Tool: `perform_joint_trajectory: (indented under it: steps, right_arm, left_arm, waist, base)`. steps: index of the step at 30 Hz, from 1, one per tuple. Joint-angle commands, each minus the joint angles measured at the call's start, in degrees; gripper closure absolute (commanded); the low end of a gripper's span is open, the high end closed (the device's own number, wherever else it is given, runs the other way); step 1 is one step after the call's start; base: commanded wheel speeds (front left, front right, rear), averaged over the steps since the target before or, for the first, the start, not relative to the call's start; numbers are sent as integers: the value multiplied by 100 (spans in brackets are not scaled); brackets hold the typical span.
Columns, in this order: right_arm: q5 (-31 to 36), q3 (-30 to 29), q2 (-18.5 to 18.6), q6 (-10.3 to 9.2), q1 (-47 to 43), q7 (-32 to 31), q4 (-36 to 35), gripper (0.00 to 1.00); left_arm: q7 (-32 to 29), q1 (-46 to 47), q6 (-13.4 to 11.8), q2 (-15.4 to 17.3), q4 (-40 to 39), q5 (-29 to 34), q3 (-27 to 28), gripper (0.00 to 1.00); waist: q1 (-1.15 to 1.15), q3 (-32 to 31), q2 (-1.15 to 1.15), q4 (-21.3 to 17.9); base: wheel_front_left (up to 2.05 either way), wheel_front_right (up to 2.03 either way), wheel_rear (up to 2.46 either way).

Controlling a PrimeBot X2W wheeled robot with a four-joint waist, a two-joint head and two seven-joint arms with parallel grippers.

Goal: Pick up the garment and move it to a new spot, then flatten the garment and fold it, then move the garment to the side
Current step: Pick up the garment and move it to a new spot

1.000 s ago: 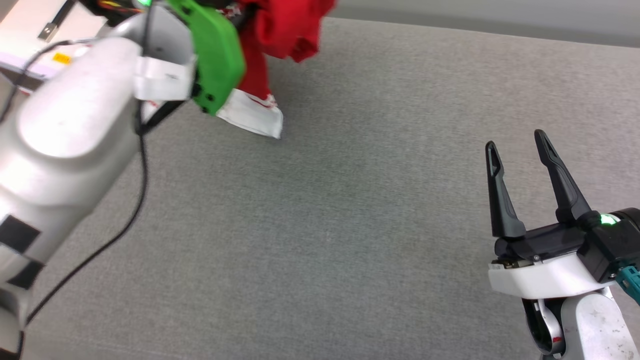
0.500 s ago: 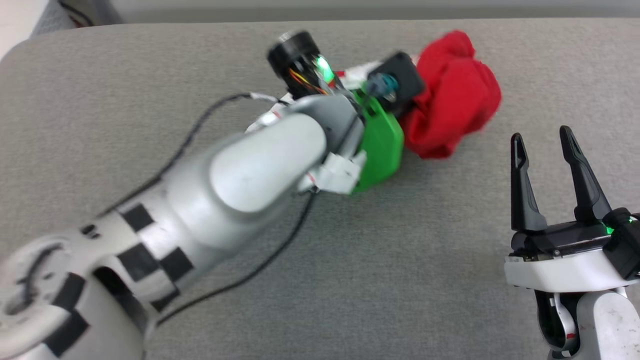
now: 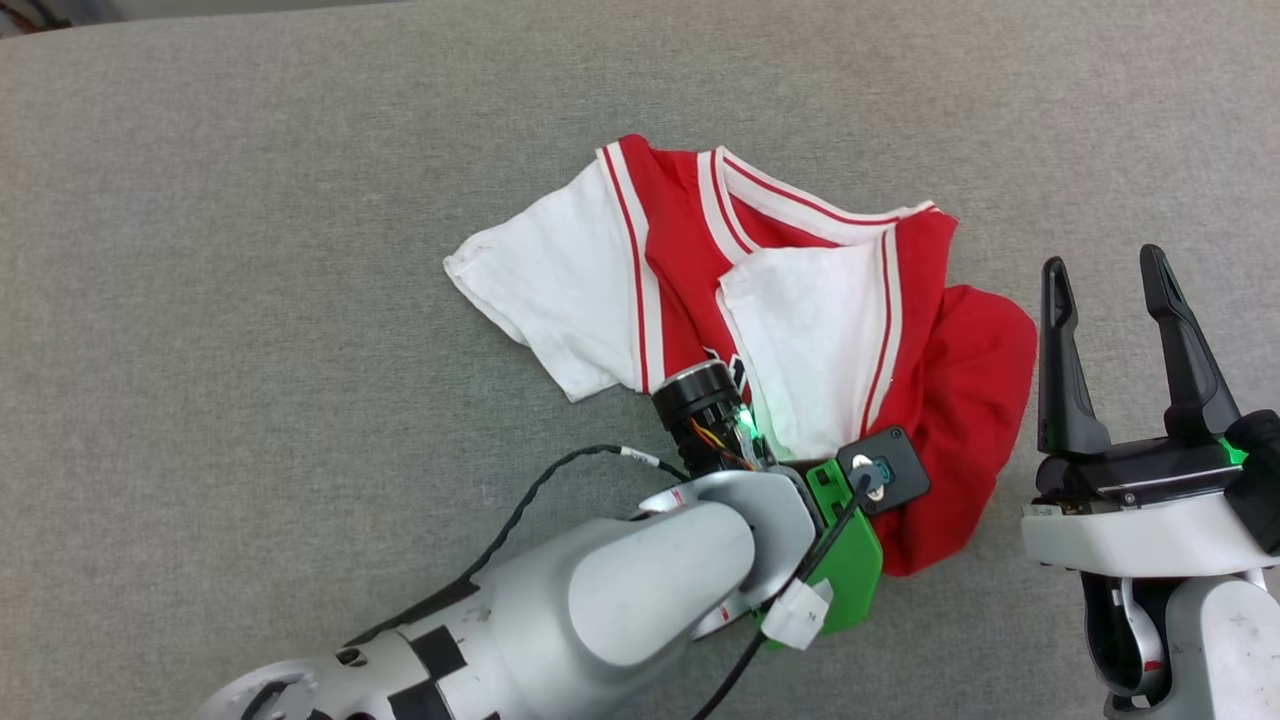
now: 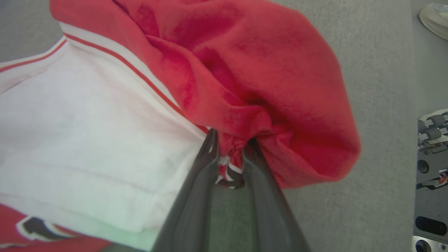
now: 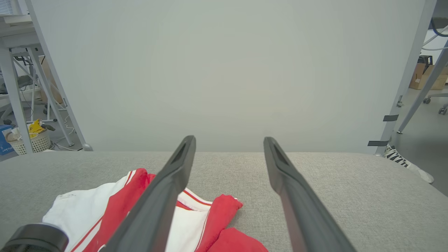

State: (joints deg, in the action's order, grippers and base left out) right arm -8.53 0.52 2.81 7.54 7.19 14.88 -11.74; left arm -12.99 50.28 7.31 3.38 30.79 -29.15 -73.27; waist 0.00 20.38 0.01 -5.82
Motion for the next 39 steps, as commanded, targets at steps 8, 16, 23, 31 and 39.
perform_joint_trajectory:
  steps: [8, 16, 23, 31, 39]
  right_arm:
    - [49, -33, 7, -5, -30, 12, 94, 0]
    - [94, -81, 7, -5, -406, 12, 165, 0]
    - [121, -106, 7, -5, -671, 12, 217, 0]
    - [146, -96, 7, -5, -822, 12, 245, 0]
    - [181, -115, 7, -5, -964, 12, 292, 0]
  left_arm:
    - [1183, 120, 17, -48, -137, -37, -7, 0]
    - [2433, 162, -327, -49, 82, -183, 197, 0]
    - [2787, -229, -1092, 313, -2, -225, 1006, 0]
    - [2797, -1395, -1982, 1081, -1198, 273, 2580, 0]
    - [2798, -2989, -2405, 1395, -2003, 769, 4013, 0]
  waist:
    - [0, -383, -1, 356]
    - [0, -1036, -1, 667]
    - [0, -1351, -1, 899]
    - [0, -1534, -1, 1002]
    - [0, -1702, -1, 1076]
  base:
    - [0, 0, 0]
    - [0, 0, 0]
    - [0, 0, 0]
    - [0, 0, 0]
    - [0, 0, 0]
